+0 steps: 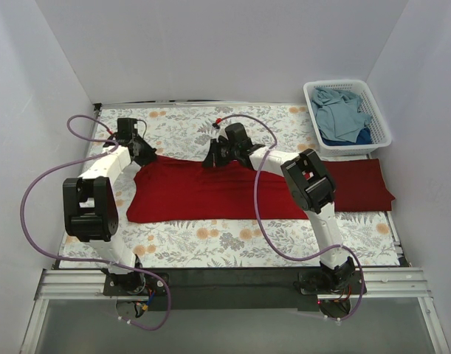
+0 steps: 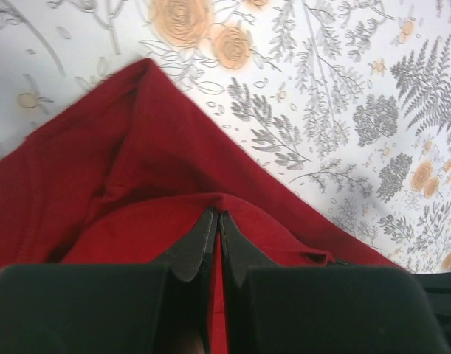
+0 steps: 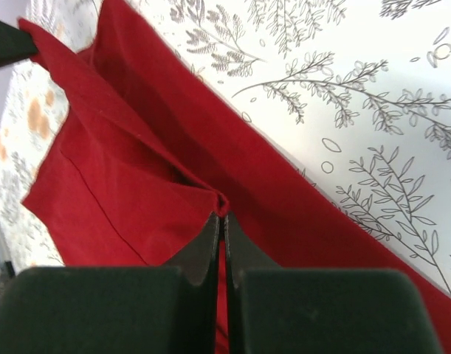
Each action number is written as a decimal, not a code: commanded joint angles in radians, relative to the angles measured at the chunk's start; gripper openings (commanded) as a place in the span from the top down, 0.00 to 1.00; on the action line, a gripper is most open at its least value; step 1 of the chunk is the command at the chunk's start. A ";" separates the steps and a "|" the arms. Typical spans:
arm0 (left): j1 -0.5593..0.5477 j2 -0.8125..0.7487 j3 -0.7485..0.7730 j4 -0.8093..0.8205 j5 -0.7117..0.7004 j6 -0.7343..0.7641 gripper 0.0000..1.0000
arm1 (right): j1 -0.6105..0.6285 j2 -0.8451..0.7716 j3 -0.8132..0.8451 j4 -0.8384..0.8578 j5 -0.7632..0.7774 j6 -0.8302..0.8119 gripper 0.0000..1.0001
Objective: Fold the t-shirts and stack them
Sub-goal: Fold the tshirt
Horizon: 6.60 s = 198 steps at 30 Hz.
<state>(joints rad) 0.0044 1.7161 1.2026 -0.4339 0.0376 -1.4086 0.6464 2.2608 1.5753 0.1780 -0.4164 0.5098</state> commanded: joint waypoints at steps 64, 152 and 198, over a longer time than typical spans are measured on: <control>0.078 -0.088 -0.075 -0.388 -0.025 0.132 0.92 | 0.197 -0.210 -0.146 -0.242 -0.058 -0.427 0.78; 0.032 0.084 -0.181 -0.140 -0.208 0.031 0.67 | 0.088 -0.613 -0.710 -0.580 0.381 -0.352 0.54; -0.376 0.226 0.041 -0.135 -0.352 -0.127 0.88 | 0.260 -0.954 -0.686 -0.704 0.518 -0.248 0.48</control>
<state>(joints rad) -0.3820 1.8748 1.2140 -0.5728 -0.2329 -1.5665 0.9150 1.3285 0.8921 -0.5293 0.0727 0.2588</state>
